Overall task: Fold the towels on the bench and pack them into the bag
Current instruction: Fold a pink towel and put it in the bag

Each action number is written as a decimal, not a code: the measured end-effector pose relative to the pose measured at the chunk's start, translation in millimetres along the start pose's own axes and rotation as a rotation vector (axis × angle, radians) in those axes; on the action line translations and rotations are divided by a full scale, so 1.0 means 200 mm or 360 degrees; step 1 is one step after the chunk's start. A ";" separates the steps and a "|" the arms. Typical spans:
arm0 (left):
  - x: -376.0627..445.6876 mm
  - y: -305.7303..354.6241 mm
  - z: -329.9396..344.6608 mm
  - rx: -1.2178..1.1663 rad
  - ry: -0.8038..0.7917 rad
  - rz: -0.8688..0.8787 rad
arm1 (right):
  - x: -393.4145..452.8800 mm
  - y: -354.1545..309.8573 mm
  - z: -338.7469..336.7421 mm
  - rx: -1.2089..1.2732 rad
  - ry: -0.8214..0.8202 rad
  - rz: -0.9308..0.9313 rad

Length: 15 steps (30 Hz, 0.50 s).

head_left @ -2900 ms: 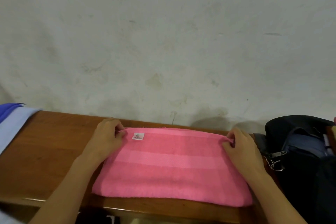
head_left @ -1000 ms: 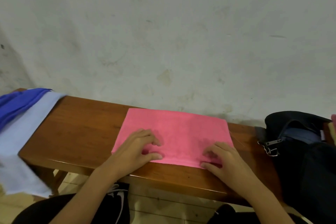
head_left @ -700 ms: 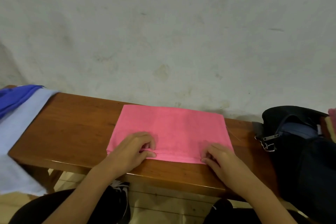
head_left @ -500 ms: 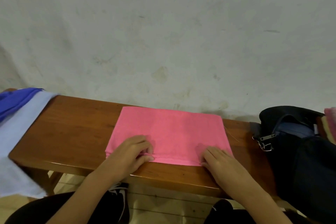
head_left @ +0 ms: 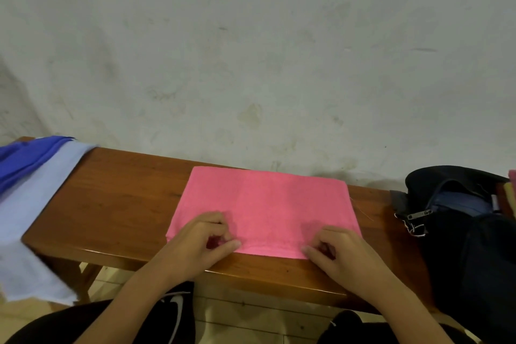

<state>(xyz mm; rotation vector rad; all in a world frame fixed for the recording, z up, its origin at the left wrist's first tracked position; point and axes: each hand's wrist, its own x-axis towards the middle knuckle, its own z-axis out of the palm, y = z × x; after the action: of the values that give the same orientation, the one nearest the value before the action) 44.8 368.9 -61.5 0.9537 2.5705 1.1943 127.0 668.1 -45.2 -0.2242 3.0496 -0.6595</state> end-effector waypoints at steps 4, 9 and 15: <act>0.08 0.08 0.01 -0.0149 0.0230 -0.0051 | 0.08 -0.05 0.03 0.0040 0.0211 0.0016; 0.25 0.13 0.07 -0.0141 0.0565 -0.0106 | 0.26 -0.14 0.12 0.0163 0.0669 0.0092; 0.37 0.14 0.18 0.0450 0.0256 -0.0206 | 0.42 -0.21 0.20 -0.0005 0.0580 0.0130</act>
<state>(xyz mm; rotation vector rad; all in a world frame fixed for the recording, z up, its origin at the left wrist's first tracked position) 13.8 450.2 -55.7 0.7502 2.9357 0.9257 52.4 602.1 -62.0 0.0252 3.3801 -0.7669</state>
